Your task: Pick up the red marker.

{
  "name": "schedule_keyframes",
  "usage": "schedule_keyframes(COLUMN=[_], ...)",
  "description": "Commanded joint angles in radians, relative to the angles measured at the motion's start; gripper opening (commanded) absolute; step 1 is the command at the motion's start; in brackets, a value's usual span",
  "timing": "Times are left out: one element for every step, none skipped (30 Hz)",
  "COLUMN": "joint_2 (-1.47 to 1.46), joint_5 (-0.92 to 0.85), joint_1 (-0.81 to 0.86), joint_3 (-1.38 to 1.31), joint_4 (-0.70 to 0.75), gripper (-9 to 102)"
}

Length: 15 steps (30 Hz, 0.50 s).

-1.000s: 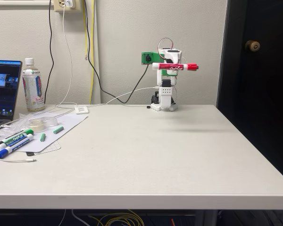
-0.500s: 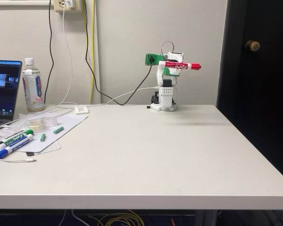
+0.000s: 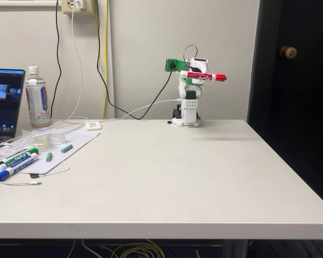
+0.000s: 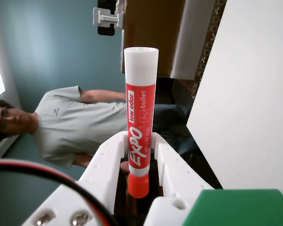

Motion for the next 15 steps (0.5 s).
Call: schedule_keyframes(joint_2=[0.025,0.026,0.026,0.026,0.026,0.026,0.028,0.032,0.037,0.043,0.046,0.049,0.052,0.054,0.057], joint_5=[-0.023,-0.017,-0.011,-0.009,-0.009,-0.009,-0.009,-0.009,-0.009,-0.009,-0.009,-0.009,-0.009,-0.009,-0.009], joint_1=[0.028,0.038,0.044,0.044,0.044,0.041,0.040,0.040,0.040,0.043,0.044,0.046,0.046,0.048,0.051], joint_3=[-0.006,-0.006,-0.006,-0.006,-0.006,-0.006,-0.006,-0.006,-0.006,-0.006,-0.006,-0.006,-0.006,-0.006,-0.006], joint_4=[0.018,0.021,0.021,0.023,0.028,0.031,0.035,0.041,0.048,0.054,0.054,0.055,0.055,0.058,0.061], gripper=[2,2,2,2,2,2,2,2,2,2,2,2,2,2,2])
